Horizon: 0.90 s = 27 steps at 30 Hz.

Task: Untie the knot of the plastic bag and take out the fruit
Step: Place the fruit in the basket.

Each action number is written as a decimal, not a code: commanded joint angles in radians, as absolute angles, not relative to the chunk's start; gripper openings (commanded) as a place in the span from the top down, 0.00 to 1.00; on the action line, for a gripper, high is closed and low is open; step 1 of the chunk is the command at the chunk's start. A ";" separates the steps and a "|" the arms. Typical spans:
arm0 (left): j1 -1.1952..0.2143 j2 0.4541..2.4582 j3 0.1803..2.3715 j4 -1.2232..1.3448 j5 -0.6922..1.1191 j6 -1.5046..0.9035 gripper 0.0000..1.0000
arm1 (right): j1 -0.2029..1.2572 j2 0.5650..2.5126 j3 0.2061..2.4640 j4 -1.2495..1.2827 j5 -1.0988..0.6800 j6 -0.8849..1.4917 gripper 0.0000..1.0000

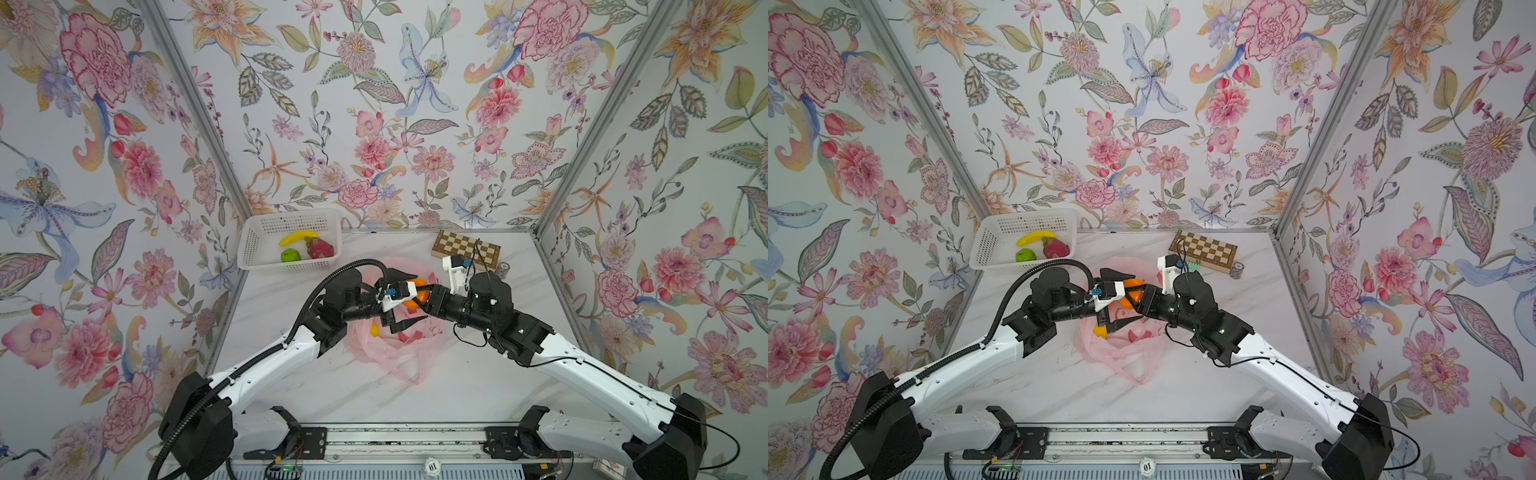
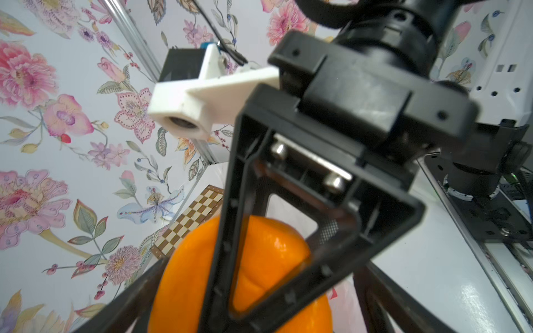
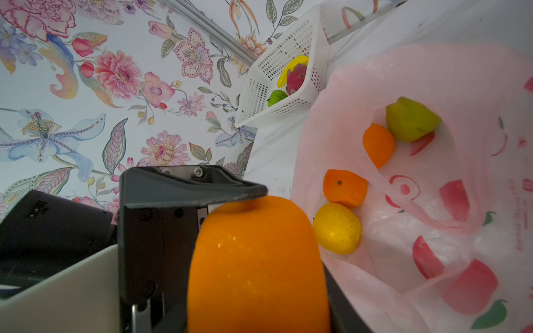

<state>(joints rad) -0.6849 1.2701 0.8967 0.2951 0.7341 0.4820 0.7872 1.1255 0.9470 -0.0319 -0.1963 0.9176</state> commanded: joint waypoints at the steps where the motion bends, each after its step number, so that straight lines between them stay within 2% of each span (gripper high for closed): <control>1: -0.688 1.279 0.927 0.337 0.806 0.476 0.01 | 0.788 1.133 0.930 0.014 -0.221 0.922 0.58; 3: -0.689 1.287 0.937 0.324 0.785 0.476 0.05 | 0.790 1.139 0.932 0.020 -0.233 0.925 0.58; 5: -0.689 1.292 0.939 0.323 0.766 0.482 0.16 | 0.790 1.138 0.930 0.019 -0.234 0.927 0.58; 11: -0.688 1.302 0.947 0.301 0.689 0.497 0.41 | 0.787 1.127 0.922 0.013 -0.219 0.927 0.54; 14: -0.688 1.304 0.959 0.260 0.663 0.524 0.44 | 0.785 1.126 0.926 0.012 -0.219 0.928 0.44; 17: -0.689 1.298 0.957 0.256 0.624 0.525 0.47 | 0.784 1.115 0.922 0.008 -0.200 0.927 0.20; 19: -0.688 1.294 0.959 0.263 0.580 0.512 0.48 | 0.785 1.097 0.914 0.007 -0.171 0.924 0.13; 27: -0.612 1.308 1.020 0.260 0.315 0.312 0.55 | 0.784 0.995 0.851 0.001 -0.011 0.910 0.03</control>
<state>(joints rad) -0.6571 1.2968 0.9592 0.2623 0.4522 0.4229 0.7849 1.0313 0.8791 -0.0097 -0.0929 0.9276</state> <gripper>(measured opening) 0.601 0.960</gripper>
